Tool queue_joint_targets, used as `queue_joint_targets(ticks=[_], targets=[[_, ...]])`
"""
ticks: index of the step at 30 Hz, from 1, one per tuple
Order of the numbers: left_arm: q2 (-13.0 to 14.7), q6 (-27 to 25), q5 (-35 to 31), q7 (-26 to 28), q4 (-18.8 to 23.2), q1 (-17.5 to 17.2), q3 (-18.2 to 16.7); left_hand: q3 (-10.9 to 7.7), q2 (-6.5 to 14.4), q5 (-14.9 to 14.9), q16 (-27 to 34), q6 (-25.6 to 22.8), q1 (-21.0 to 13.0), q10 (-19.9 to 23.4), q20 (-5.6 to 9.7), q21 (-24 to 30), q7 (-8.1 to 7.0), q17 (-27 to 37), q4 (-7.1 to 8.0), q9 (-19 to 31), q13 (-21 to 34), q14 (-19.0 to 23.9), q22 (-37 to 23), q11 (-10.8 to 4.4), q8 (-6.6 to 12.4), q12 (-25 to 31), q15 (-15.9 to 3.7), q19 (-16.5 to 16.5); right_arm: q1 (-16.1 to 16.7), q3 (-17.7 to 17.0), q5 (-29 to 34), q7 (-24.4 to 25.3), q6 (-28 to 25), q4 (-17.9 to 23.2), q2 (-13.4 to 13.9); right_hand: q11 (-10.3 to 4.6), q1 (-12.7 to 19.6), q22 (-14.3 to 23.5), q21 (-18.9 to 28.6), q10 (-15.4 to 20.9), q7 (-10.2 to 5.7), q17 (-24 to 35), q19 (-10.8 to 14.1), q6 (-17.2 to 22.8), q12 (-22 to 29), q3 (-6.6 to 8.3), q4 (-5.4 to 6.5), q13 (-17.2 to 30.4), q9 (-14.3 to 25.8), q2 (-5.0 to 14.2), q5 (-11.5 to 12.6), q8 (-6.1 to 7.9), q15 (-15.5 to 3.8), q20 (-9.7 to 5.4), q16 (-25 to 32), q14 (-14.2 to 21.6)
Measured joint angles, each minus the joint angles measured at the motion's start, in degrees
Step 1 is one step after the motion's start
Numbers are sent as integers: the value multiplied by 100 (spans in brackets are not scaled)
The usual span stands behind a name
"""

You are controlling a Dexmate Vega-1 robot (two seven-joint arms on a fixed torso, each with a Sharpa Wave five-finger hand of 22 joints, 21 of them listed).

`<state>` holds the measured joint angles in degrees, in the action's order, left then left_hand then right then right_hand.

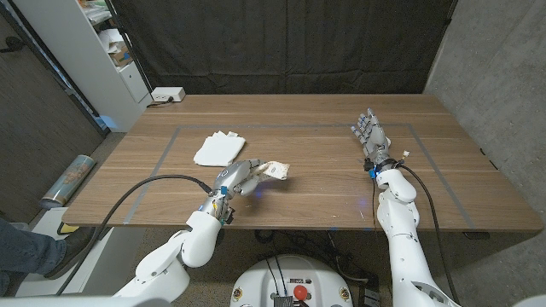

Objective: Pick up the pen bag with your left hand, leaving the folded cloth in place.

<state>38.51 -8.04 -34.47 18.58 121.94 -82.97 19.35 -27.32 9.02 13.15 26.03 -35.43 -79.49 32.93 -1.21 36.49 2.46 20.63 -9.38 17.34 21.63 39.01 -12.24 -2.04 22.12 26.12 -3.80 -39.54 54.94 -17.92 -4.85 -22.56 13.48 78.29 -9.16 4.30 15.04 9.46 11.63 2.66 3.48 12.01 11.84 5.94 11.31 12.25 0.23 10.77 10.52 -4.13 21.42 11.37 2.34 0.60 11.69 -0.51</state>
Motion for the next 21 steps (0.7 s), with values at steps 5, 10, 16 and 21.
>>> queue_joint_targets(ticks=[5,10,16,21], targets=[[10,31,-48,-45,66,-22,-69,14,-19,0,0,0,26,0,18,40,0,1,14,11,5,0,0,0,0,0,0,18,2,16,2,7,-8,23,2,0,0,0,0,0,0,0,0,0,0,0,0,0,0,0,0,0,0,0,0,0],[23,39,-109,-107,153,-40,-151,14,-4,0,-43,1,85,0,18,62,0,30,14,36,32,0,1,0,0,0,0,18,7,28,2,12,-11,29,2,0,0,0,0,0,0,0,0,0,0,0,0,0,0,0,0,0,0,0,0,0],[27,90,-169,-147,233,-61,-234,15,-4,-1,-44,1,85,31,-12,107,0,30,13,37,58,0,0,31,0,0,0,49,17,42,-1,15,-11,43,-4,21,0,0,0,21,0,0,-1,0,0,1,0,0,0,0,0,0,0,1,0,0],[11,159,-194,-154,275,-91,-300,15,-27,-24,-44,1,107,31,-13,110,0,52,13,63,84,34,1,31,33,0,34,49,37,49,-9,18,-11,73,-9,21,32,0,0,21,0,0,20,0,0,1,1,0,0,31,0,0,-8,22,0,54]])
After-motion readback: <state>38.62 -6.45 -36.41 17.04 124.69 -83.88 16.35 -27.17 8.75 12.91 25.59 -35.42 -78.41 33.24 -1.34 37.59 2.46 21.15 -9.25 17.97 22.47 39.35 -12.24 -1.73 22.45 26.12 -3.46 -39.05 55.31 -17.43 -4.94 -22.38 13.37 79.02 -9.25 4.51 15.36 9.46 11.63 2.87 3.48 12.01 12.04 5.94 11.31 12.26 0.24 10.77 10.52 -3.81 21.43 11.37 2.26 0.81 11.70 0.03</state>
